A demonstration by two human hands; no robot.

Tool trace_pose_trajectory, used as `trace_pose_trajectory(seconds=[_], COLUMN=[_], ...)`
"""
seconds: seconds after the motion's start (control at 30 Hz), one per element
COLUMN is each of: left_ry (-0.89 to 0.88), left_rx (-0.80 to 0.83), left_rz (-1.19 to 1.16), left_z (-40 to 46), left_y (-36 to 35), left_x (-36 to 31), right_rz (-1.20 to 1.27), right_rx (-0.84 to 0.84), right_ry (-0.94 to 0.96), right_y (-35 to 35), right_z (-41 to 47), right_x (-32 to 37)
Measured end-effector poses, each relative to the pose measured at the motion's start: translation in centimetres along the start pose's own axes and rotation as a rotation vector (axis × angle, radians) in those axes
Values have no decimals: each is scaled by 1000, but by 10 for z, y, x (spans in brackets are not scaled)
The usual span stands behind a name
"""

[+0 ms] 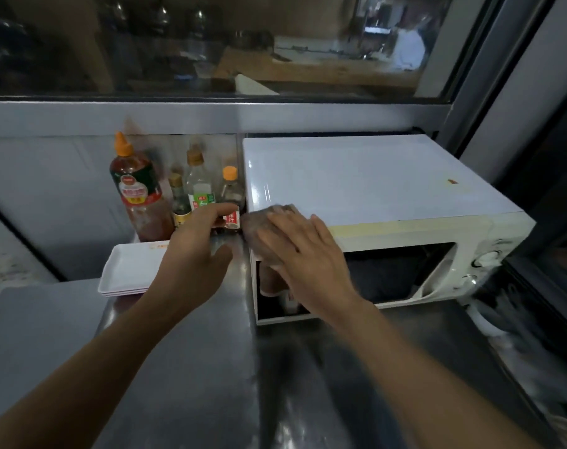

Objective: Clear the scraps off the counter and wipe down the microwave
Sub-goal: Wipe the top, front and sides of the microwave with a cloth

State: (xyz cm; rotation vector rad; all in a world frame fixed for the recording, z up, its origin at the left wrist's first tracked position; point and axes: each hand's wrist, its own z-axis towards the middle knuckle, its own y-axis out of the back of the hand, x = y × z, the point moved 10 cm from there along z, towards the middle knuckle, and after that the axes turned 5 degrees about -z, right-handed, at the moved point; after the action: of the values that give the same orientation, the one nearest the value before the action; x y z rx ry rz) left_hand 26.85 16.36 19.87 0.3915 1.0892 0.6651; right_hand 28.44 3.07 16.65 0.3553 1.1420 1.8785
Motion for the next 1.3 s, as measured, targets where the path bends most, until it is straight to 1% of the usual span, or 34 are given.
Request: trace_pose_trajectory(seconds=[0.07, 0.13, 0.2, 0.3, 0.33, 0.4, 0.47, 0.57, 0.63, 0.73, 0.83, 0.93, 1.1, 1.2, 1.3], left_ry=[-28, -63, -130, -248, -261, -275, -283, -306, -333, -366, -388, -415, -500, -609, -697], left_rx=[23, 61, 132, 236, 255, 285, 301, 312, 336, 369, 382, 395, 452, 515, 540], left_rz=[13, 12, 28, 113, 125, 128, 145, 190, 210, 225, 224, 232, 261, 313, 398], left_z=[5, 12, 17, 25, 27, 31, 35, 42, 46, 52, 57, 62, 72, 78, 84], left_y=[-5, -19, -38, -71, -79, -95, -108, -125, -138, -155, -169, -187, -230, -262, -284], left_x=[-3, -11, -25, -44, -48, -55, -61, -71, -81, -94, -106, -121, -156, -180, -195], right_rz=[-3, -38, -44, -43, -48, -38, 9, 101, 113, 78, 86, 104, 257, 495, 736], right_rx=[-30, 28, 86, 105, 99, 49, -11, -37, -40, -28, -40, -103, -231, -287, -331], right_ry=[-85, -157, -242, -433, -491, -566, -577, -455, -386, -357, -435, -551, -733, -895, -1084], right_y=[7, 6, 5, 13, 18, 25, 26, 14, 10, 12, 15, 20, 28, 18, -12], right_z=[-14, -33, -55, -86, -91, -93, -85, -70, -69, -78, -103, -131, -163, -183, -214], right_x=[-35, -73, -114, -173, -185, -189, -168, -123, -116, -146, -196, -249, -319, -352, -362])
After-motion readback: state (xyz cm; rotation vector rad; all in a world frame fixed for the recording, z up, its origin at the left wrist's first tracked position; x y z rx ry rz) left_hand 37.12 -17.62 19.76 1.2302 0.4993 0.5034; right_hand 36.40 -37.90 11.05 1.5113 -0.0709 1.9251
